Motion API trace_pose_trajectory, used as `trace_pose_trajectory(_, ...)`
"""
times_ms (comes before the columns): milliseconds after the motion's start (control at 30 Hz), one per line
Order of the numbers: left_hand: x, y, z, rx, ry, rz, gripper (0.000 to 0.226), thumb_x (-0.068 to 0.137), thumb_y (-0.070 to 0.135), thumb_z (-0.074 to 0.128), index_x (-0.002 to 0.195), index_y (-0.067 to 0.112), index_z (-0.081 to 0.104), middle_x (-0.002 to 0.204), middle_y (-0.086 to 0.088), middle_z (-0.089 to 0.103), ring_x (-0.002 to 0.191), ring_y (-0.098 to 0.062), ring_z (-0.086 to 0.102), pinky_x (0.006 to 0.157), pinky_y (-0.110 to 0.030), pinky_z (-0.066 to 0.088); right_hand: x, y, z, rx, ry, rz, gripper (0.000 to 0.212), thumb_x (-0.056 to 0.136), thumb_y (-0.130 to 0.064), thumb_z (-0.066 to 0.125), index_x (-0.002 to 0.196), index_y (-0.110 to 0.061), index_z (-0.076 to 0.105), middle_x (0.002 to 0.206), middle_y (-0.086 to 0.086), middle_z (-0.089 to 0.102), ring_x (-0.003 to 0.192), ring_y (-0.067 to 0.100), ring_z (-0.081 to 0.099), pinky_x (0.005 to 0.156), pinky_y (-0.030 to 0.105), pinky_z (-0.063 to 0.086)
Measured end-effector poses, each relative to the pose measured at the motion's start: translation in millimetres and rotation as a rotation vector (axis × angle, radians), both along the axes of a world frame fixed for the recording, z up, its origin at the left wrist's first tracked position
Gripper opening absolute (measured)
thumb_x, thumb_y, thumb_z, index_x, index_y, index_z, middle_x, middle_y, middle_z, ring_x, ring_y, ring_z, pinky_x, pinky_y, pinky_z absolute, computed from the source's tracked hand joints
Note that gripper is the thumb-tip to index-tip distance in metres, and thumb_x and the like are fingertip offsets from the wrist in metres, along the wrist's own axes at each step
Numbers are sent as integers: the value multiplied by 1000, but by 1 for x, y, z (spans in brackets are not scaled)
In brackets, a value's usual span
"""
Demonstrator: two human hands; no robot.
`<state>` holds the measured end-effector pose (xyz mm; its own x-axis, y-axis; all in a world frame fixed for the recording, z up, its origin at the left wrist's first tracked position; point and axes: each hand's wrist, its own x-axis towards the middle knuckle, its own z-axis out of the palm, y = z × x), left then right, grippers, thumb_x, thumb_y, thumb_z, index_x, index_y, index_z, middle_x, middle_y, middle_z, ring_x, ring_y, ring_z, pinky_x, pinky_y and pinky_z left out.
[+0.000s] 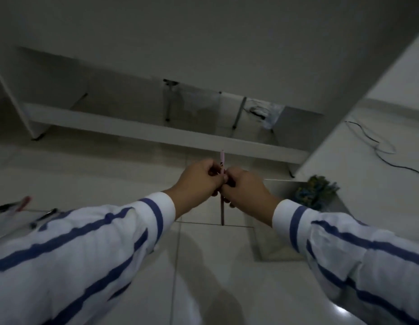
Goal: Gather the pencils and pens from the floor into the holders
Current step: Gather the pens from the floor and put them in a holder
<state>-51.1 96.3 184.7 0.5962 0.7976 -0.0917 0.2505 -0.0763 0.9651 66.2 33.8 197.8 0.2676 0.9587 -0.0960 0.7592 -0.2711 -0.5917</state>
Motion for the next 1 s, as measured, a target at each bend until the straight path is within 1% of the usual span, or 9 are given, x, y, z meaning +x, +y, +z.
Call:
trace_pose_trajectory(100,62,-27,3,-77,-100,-50,8,88,16,63,85,23,60,88,-1,67,86,-24,67,82,-39,58,58,-35,8,45,-169,-25,10,90,-20,54,81,-25,51,72,-6,56,68,13,54,53,13,35)
trace_pose_trajectory(200,118,-51,-4,-131,-158,-91,15,91,11,58,95,24,63,99,0,67,96,-19,64,89,-35,54,116,-67,5,101,-217,-120,4,90,-16,55,93,-13,55,80,4,60,73,20,56,58,23,38)
trace_pose_trajectory(333,176,-76,-13,-127,-96,-180,31,93,6,51,121,15,59,116,-3,64,101,-15,58,90,-25,46,183,-96,-7,176,-107,-366,13,88,-19,57,99,-11,58,88,7,67,80,22,61,68,24,42)
trace_pose_trajectory(433,210,-88,-23,-121,4,-216,37,95,8,48,131,15,53,129,-1,58,116,-20,56,95,-31,44,220,-103,-20,238,-118,-453,13,86,-16,58,97,-9,59,88,10,68,79,23,59,67,22,38)
trace_pose_trajectory(533,234,-93,-43,-100,87,-236,42,95,10,49,136,18,48,137,-2,53,119,-19,54,93,-25,42,246,-104,-34,239,-136,-495,12,85,-15,57,96,-9,58,85,11,66,78,27,59,66,26,40)
trace_pose_trajectory(633,249,-94,-62,-104,178,-253,50,94,13,50,141,24,41,129,-6,57,101,-21,62,75,-25,47,263,-107,-48,193,-120,-523,13,87,-16,55,96,-7,56,80,9,60,77,29,58,65,25,38)
trace_pose_trajectory(733,259,-93,-77,-28,273,-293,59,93,16,51,147,26,30,152,-3,33,134,-21,40,102,-29,41,271,-107,-71,84,-124,-536,17,89,-17,53,103,-7,56,90,15,64,78,28,57,64,23,36)
trace_pose_trajectory(800,263,-93,-83,17,327,-313,62,93,19,51,149,27,25,157,-4,23,142,-21,28,114,-36,32,275,-103,-88,24,-131,-517,20,89,-17,53,106,-7,57,99,18,67,89,32,62,68,24,41)
trace_pose_trajectory(1000,266,-95,-90,-10,309,-348,64,95,16,49,150,27,19,157,0,23,143,-21,27,113,-35,33,282,-94,-117,-180,-214,-447,24,94,-26,48,107,-8,58,104,17,67,95,33,64,70,27,43)
